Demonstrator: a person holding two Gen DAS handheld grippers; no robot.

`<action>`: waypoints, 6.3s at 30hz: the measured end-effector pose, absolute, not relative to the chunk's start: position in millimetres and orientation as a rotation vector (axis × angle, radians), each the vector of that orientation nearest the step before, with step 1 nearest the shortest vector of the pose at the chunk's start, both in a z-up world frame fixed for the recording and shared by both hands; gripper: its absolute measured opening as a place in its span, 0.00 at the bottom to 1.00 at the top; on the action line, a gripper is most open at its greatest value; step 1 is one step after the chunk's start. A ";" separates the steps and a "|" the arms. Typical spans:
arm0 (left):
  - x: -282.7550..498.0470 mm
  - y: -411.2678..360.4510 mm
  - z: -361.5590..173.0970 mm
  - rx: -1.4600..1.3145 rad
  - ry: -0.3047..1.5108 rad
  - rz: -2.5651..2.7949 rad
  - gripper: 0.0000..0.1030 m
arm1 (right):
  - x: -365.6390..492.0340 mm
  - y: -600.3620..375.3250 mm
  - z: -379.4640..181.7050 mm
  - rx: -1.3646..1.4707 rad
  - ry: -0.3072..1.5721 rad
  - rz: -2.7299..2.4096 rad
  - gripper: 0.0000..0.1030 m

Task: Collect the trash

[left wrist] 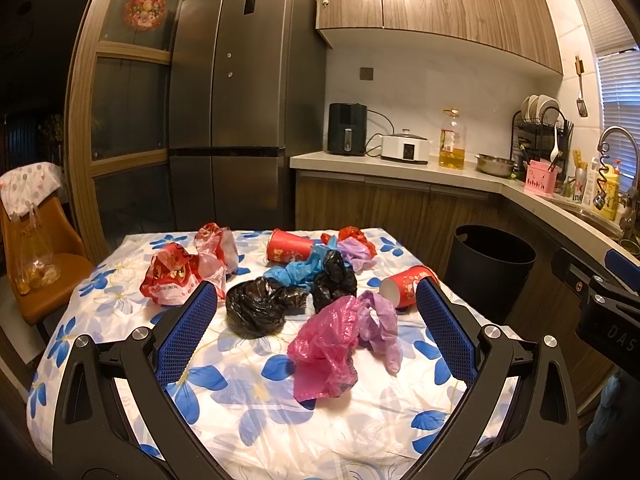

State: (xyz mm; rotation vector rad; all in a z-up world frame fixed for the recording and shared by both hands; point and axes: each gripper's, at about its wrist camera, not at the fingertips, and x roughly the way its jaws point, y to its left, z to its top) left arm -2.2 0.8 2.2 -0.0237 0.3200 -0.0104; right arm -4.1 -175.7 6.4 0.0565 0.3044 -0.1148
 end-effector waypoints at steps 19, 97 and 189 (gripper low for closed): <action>-1.7 -0.1 4.2 -0.025 0.320 -0.014 0.95 | -2.9 -175.7 9.0 0.055 0.304 -0.114 0.95; 54.9 37.3 -83.7 -0.117 0.458 -0.005 0.06 | 150.6 -115.1 -128.7 0.029 0.613 0.290 0.04; 274.5 -243.7 -13.0 -0.081 0.311 -0.384 0.94 | 216.8 -406.0 -4.2 0.256 0.286 -0.141 0.65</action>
